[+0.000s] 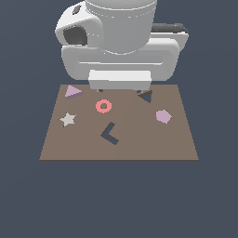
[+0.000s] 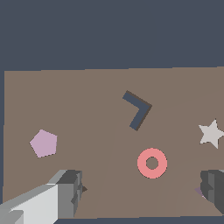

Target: Insert a designated object into the corresponding slot on a board.

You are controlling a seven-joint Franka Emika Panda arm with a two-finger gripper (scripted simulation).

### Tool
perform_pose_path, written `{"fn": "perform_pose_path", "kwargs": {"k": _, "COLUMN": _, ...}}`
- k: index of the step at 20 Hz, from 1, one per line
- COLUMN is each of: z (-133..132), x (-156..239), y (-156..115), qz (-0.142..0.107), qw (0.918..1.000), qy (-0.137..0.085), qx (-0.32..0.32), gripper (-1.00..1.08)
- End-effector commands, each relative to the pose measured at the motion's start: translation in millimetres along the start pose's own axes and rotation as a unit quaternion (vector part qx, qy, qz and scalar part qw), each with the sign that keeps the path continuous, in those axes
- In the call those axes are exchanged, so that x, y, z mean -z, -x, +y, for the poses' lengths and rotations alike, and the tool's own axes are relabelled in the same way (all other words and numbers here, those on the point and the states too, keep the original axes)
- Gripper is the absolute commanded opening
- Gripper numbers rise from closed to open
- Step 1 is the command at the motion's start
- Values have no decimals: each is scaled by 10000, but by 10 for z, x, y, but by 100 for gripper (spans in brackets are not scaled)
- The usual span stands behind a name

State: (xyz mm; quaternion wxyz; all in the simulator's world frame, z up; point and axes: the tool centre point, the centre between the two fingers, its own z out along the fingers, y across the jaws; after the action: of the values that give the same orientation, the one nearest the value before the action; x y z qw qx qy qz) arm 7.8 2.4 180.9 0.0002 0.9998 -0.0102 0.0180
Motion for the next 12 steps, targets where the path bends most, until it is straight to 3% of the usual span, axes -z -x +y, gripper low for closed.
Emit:
{"fn": "perform_pose_path", "kwargs": {"k": 1, "z": 0, "x": 0, "y": 0, "qz": 0, "qw": 10000, "qy": 0, "qx": 0, "gripper": 100}}
{"fn": "perform_pose_path", "kwargs": {"k": 7, "z": 89, "x": -65, "y": 57, "qz": -9, "qw": 10000, "qy": 0, "qx": -11, "gripper": 100}}
{"fn": "perform_pose_path", "kwargs": {"k": 12, "z": 317, "x": -230, "y": 201, "qz": -33, "qw": 10000, "qy": 1, "qx": -41, "gripper": 100}}
